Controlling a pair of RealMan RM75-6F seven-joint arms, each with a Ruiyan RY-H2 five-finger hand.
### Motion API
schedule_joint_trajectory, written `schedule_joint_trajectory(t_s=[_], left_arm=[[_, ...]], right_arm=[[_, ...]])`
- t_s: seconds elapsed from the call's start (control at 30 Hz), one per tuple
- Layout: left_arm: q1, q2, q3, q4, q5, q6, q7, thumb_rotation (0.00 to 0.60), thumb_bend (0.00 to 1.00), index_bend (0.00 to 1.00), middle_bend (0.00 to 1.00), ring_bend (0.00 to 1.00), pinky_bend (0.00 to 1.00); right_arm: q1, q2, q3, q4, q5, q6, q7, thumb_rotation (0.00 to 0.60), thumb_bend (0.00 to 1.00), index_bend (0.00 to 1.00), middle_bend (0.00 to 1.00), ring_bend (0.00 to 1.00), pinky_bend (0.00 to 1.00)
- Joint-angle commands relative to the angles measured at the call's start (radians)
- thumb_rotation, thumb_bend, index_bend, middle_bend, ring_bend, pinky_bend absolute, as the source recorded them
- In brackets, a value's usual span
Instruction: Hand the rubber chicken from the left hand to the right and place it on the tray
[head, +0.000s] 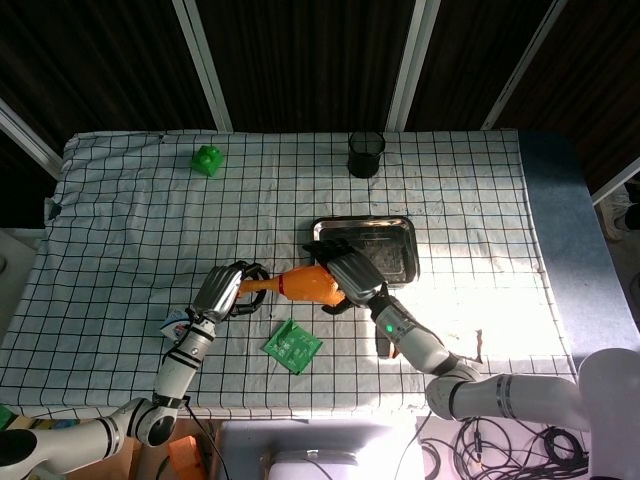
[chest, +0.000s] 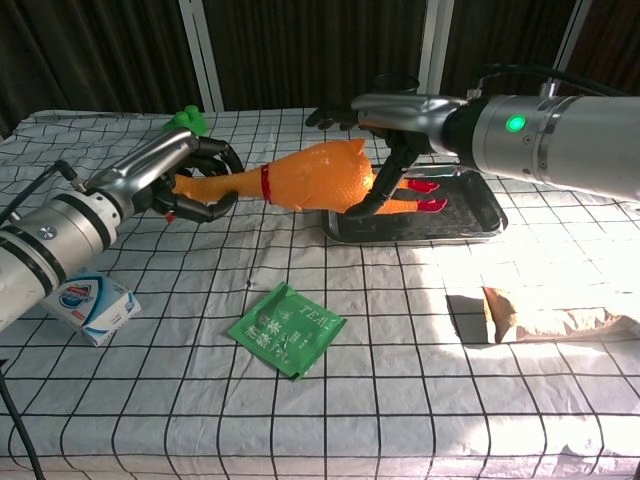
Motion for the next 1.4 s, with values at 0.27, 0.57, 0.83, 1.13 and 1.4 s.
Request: schedule_joint_trajectory(t_s=[0.27, 0.57, 0.83, 1.13, 1.4], left_arm=[[-0.003, -0.004, 0.002, 0.008, 0.003, -0.005, -0.014, 0.600, 0.93, 0.51, 0.68, 0.43, 0.68], [-0.003, 0.001, -0.001, 0.002, -0.001, -0.009, -0.011, 0.600, 0.93, 0.51, 0.68, 0.43, 0.68], [-0.002, -0.001, 0.000, 0.002, -0.006, -0.011, -0.007, 0.600, 0.93, 0.51, 0.68, 0.43, 0.68], [-0.005, -0.011, 0.002, 0.011, -0.008, -0.017, -0.003, 0.600, 0.93, 0.51, 0.68, 0.43, 0.68], [-0.004, -0.024, -0.001, 0.014, -0.006, -0.004, 0.002, 0.600, 0.93, 0.51, 0.68, 0.43, 0.68]], right_arm=[[-0.023, -0.088, 0.017, 0.053, -0.019, 0.120, -0.056, 0.600, 0.31, 0.81, 0.65, 0.70, 0.70], [-0.031, -0.106, 0.002, 0.095, -0.091, 0.156, -0.115, 0.600, 0.52, 1.00, 0.84, 0.91, 0.90], [-0.035, -0.045, 0.009, 0.036, -0.015, 0.021, -0.064, 0.600, 0.33, 0.19, 0.33, 0.28, 0.34], [-0.043, -0.020, 0.031, 0.032, -0.082, 0.017, 0.010, 0.600, 0.20, 0.00, 0.00, 0.00, 0.00], [-0.034, -0.024, 0.025, 0.028, -0.071, -0.019, 0.018, 0.600, 0.19, 0.00, 0.00, 0.00, 0.00]])
